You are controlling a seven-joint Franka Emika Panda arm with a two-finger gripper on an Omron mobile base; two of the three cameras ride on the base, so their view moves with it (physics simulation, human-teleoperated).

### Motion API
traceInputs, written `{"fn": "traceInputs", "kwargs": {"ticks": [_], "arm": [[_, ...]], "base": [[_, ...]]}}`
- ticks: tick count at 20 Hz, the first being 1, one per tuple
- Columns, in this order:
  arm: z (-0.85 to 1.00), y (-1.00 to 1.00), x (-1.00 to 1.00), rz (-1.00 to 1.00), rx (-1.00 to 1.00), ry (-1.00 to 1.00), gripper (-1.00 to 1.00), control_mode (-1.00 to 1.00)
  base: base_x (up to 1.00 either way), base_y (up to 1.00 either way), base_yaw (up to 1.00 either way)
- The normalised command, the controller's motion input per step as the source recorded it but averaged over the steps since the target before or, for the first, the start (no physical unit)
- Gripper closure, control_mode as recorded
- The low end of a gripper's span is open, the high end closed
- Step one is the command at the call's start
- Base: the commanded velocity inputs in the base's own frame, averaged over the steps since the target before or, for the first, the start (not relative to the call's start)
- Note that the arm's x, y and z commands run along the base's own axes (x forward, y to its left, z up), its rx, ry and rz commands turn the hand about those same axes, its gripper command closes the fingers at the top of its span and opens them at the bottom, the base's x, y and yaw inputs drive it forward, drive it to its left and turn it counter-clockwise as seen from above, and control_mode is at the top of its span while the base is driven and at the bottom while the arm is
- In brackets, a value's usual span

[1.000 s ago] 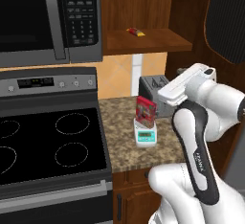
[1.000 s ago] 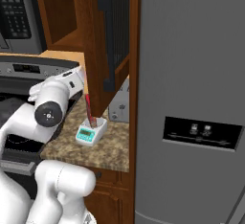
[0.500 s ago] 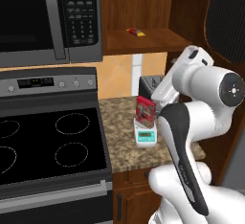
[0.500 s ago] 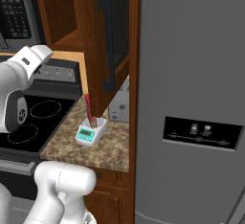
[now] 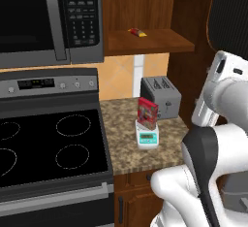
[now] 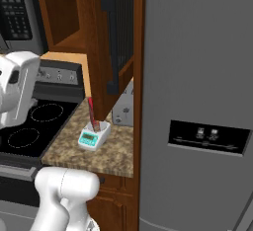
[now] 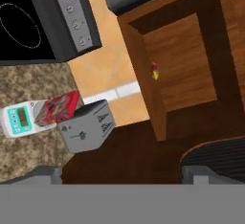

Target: Pick the cereal and place it on the digital scale for weighing, and close the cabinet.

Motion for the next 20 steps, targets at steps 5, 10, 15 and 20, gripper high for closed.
{"fn": "traceInputs", "kwargs": {"ticks": [5, 10, 15, 20], "arm": [[-0.03, -0.81, -0.13, -0.11, -0.1, 0.01, -1.0, -1.0], [0.0, -0.44, -0.44, -0.01, -0.18, -0.01, -1.0, -1.0], [0.0, -0.49, -0.62, -0.04, -0.14, 0.0, -1.0, -1.0], [0.0, -0.28, -0.58, -0.17, -0.1, 0.01, -1.0, -1.0]], "base": [[0.0, 0.0, 0.0], [0.0, 0.0, 0.0], [0.0, 0.0, 0.0], [0.0, 0.0, 0.0]]}}
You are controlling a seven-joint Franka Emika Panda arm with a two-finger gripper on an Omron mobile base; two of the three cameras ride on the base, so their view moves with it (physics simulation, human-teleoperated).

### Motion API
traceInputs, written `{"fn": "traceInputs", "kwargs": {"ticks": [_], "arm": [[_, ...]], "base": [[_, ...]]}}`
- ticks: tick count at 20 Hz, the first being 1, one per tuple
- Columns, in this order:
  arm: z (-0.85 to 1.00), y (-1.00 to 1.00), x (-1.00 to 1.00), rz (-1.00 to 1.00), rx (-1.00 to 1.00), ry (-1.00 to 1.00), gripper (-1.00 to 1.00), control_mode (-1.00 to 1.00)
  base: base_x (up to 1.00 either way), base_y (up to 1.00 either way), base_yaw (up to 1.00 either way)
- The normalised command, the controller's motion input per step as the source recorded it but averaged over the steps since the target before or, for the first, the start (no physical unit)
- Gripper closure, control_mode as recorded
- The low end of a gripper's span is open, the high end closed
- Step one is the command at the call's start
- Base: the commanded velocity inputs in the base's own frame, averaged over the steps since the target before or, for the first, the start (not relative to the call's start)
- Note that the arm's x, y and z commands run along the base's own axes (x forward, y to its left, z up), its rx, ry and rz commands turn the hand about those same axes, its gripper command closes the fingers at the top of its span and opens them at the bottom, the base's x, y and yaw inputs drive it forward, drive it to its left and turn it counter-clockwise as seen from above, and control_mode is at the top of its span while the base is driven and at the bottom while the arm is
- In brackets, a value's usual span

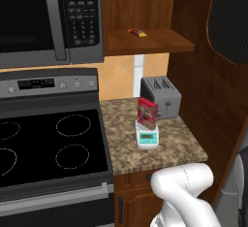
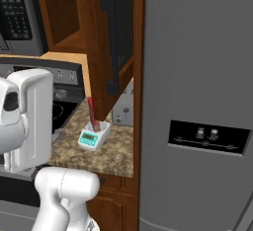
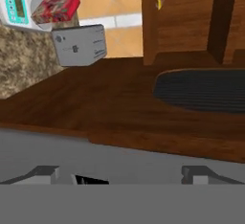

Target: Pick the cereal and place it on the digital scale for weighing, and close the cabinet.

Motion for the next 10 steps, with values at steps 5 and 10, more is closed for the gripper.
{"fn": "traceInputs", "kwargs": {"ticks": [5, 10], "arm": [[0.0, -0.5, 0.01, 0.02, 0.0, 0.03, -1.0, -1.0], [-0.1, -0.46, 0.22, 0.19, 0.0, -0.01, -1.0, -1.0]], "base": [[0.0, 0.0, 0.0], [0.0, 0.0, 0.0]]}}
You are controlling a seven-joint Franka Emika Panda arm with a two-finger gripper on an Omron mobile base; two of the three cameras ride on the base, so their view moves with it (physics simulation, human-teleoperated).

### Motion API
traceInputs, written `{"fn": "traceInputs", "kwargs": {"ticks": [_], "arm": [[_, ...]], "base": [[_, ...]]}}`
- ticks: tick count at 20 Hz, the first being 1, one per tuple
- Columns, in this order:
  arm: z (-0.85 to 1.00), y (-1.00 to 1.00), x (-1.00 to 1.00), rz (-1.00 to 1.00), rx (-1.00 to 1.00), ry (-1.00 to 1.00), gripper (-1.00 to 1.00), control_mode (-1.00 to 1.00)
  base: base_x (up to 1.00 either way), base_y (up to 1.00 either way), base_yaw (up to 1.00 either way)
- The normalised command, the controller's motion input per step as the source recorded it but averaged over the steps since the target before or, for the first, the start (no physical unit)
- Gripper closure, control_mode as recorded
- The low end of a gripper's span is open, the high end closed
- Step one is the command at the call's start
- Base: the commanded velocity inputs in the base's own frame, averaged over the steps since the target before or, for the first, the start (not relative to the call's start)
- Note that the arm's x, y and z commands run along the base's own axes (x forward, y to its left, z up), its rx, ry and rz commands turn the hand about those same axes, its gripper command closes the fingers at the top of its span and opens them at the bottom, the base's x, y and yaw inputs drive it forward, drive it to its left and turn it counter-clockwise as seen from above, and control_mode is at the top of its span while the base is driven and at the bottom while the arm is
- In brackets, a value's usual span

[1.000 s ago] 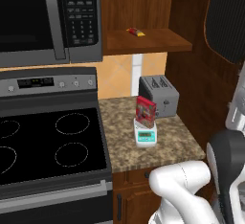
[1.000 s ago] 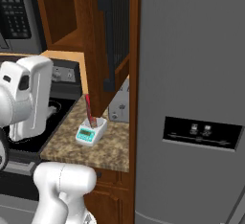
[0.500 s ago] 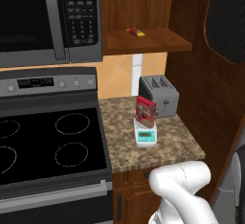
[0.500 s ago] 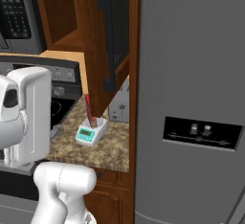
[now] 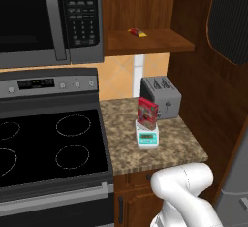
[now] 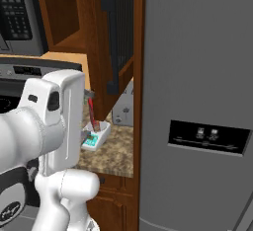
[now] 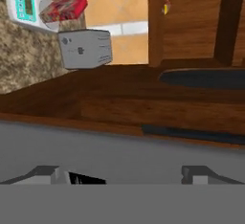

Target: Pick the cereal and place it on the digital scale for weighing, and close the cabinet.

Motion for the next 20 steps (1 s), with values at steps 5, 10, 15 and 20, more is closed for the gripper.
{"fn": "traceInputs", "kwargs": {"ticks": [5, 10, 15, 20], "arm": [[-0.21, -0.09, 0.52, 0.17, 0.0, 0.0, -1.0, -1.0], [-0.02, -0.13, 0.3, 0.18, 0.0, -0.04, -1.0, -1.0], [-0.05, -0.1, 0.29, 0.11, 0.0, -0.11, -1.0, -1.0], [-0.04, -0.17, 0.43, 0.09, 0.0, -0.09, -1.0, -1.0]], "base": [[0.0, 0.0, 0.0], [0.0, 0.0, 0.0], [0.0, 0.0, 0.0], [0.0, 0.0, 0.0]]}}
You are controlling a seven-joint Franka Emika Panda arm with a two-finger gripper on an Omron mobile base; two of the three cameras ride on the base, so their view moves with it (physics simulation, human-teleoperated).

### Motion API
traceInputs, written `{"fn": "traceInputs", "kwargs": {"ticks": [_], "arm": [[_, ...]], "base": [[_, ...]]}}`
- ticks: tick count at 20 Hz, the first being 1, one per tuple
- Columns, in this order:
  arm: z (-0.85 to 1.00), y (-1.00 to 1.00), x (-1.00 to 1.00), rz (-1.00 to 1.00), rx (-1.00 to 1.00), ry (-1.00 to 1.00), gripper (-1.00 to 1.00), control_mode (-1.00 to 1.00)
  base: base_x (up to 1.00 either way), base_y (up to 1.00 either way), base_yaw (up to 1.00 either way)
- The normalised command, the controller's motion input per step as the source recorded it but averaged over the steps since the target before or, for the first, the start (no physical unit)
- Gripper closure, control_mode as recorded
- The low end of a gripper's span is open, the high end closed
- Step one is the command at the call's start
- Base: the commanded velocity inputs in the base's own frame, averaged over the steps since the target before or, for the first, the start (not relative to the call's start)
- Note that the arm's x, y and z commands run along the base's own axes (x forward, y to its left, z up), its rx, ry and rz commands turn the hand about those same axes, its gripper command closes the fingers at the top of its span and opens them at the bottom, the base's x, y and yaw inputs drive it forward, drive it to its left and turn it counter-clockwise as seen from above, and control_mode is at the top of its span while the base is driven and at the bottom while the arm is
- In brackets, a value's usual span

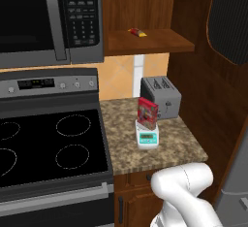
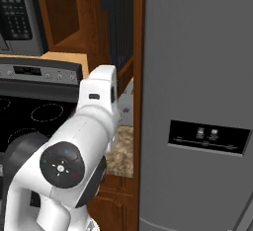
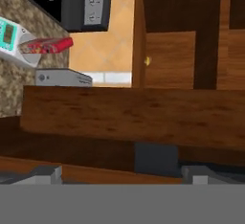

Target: Pick the cereal and place it on the digital scale for weighing, and close the cabinet.

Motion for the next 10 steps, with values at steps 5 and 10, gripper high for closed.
{"fn": "traceInputs", "kwargs": {"ticks": [5, 10], "arm": [[0.0, -0.09, 0.37, 0.08, 0.0, -0.11, -1.0, -1.0], [-0.01, 0.23, 0.57, 0.04, 0.0, -0.07, -1.0, -1.0]], "base": [[0.0, 0.0, 0.0], [0.0, 0.0, 0.0]]}}
